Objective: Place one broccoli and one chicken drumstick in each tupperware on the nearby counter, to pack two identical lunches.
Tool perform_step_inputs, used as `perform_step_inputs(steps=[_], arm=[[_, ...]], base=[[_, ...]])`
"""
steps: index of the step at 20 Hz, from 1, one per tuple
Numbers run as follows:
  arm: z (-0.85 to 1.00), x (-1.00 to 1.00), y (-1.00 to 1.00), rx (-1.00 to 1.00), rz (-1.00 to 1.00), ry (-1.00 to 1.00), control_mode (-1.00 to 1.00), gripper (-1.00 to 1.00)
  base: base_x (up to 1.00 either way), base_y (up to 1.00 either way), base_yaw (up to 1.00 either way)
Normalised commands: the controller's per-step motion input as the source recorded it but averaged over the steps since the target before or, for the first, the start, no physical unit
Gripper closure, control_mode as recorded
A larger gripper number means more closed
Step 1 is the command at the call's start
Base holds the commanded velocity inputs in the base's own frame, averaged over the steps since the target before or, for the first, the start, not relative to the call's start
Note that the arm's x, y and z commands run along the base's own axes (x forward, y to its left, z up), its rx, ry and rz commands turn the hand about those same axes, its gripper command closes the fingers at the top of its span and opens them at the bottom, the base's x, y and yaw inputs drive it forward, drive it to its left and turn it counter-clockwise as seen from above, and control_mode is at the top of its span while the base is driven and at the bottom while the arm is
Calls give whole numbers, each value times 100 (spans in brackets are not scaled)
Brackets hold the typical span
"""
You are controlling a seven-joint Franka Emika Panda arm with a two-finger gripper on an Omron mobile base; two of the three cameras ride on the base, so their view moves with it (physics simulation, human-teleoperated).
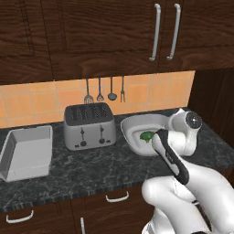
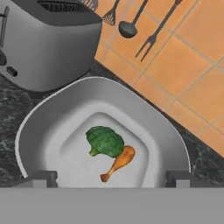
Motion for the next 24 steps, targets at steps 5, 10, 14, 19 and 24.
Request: perform_step_inputs(steps=[5, 10, 14, 19, 24], arm=[[100, -76, 8, 13, -26, -7, -100, -100], [88, -83, 2, 35, -46, 11, -100, -100], [19, -81, 0, 42, -24, 2, -100, -100], [-15, -93, 54, 7, 8, -11, -100, -100], [-12, -65, 70, 0, 21, -16, -100, -100]], base=[[0, 0, 0], [0, 0, 0], [0, 0, 0], [0, 0, 0], [0, 0, 0]])
